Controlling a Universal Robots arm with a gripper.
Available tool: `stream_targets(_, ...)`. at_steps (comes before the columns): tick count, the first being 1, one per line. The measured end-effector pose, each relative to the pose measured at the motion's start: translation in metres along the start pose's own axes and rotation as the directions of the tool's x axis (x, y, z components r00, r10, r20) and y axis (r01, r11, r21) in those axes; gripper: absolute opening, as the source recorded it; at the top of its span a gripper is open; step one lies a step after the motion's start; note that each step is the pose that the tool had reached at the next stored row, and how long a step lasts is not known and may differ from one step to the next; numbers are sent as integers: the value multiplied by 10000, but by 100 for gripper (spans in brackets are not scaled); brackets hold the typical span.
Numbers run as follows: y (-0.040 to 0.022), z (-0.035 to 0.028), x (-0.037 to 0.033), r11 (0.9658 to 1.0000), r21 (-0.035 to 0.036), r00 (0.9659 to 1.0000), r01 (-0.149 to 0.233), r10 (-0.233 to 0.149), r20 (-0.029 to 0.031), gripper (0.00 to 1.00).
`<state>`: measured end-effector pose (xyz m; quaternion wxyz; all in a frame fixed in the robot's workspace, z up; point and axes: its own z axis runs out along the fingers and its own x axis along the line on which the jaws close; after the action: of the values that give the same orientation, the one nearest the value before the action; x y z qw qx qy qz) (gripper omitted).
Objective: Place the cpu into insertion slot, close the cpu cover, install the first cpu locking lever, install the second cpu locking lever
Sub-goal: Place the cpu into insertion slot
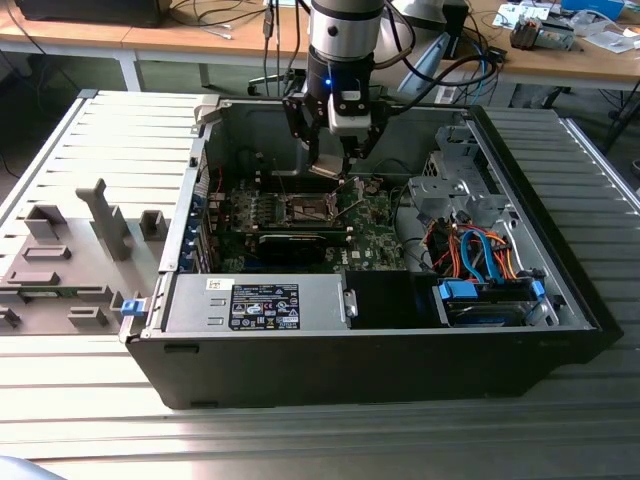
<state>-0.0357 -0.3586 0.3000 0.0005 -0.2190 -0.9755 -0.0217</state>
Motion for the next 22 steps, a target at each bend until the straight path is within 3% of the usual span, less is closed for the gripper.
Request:
stream_targets(18, 0, 0, 0, 9992, 14, 9992, -407, 407, 26, 54)
stream_targets(22, 0, 0, 0, 9977, 20, 9977, -684, 684, 43, 54)
